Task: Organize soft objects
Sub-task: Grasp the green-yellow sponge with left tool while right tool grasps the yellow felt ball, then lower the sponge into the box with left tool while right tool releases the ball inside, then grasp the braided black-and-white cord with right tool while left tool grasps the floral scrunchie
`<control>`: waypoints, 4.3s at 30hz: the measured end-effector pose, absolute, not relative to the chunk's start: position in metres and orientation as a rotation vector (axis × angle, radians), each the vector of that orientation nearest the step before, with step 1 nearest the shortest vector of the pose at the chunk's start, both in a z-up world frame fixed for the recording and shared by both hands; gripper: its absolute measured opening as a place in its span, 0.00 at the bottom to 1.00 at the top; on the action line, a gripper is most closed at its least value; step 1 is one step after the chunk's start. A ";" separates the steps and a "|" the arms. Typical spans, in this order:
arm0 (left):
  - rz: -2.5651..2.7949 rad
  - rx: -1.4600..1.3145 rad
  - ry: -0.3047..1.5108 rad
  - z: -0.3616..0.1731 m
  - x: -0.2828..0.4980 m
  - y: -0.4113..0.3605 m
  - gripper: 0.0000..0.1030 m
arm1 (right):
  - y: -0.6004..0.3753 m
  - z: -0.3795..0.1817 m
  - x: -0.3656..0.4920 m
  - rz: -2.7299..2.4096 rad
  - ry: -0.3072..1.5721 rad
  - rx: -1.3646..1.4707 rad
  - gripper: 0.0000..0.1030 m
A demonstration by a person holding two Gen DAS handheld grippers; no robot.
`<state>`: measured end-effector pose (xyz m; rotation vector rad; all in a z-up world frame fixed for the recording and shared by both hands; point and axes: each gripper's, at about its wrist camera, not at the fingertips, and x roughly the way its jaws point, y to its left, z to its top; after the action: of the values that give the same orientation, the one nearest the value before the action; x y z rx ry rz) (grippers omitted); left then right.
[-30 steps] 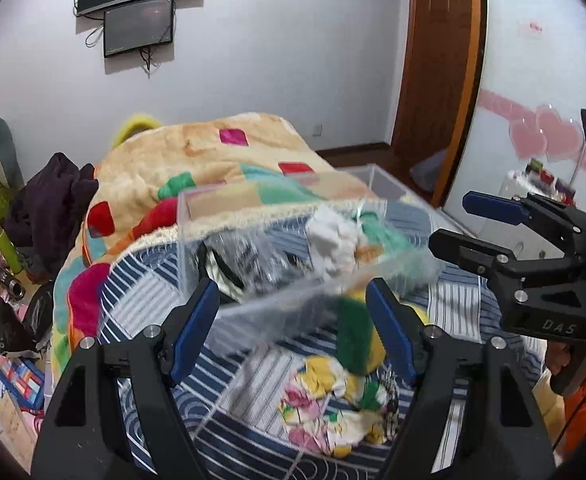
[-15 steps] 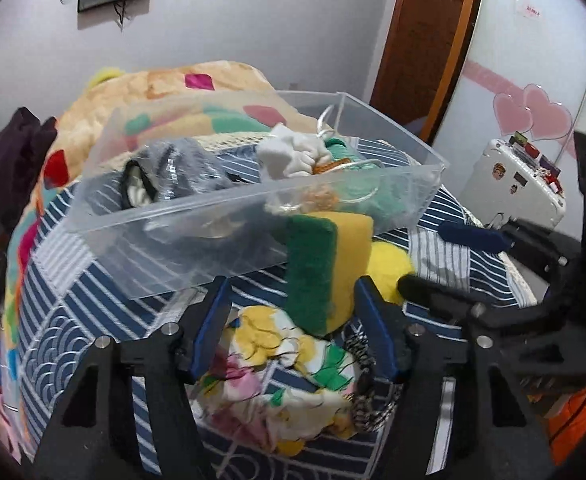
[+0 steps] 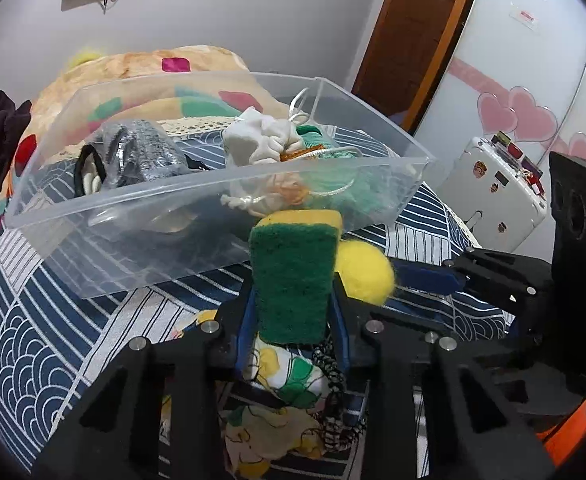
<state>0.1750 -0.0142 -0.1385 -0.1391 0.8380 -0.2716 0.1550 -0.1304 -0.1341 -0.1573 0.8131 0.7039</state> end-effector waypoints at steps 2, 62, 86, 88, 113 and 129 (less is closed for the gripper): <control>-0.263 -0.133 0.826 -0.137 0.171 -0.013 0.32 | -0.130 -0.132 0.153 0.700 0.800 -0.168 0.34; -0.098 -0.074 0.740 -0.094 0.211 0.024 0.54 | -0.141 -0.082 0.195 0.494 0.655 -0.144 0.46; -0.092 -0.075 0.793 -0.118 0.128 0.047 0.80 | -0.126 -0.098 0.139 0.581 0.629 -0.190 0.75; -0.095 -0.083 0.827 -0.130 0.125 0.048 0.80 | -0.123 -0.108 0.135 0.595 0.665 -0.193 0.74; -0.156 -0.077 0.809 -0.148 0.111 0.020 0.08 | -0.124 -0.136 0.130 0.650 0.744 -0.206 0.06; -0.127 -0.067 0.643 -0.079 0.104 0.033 0.07 | -0.146 -0.087 0.135 0.595 0.586 -0.156 0.06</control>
<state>0.1043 0.0327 -0.0793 -0.0672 0.6425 -0.1273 0.1348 -0.1460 -0.0866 -0.1560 0.5856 0.5954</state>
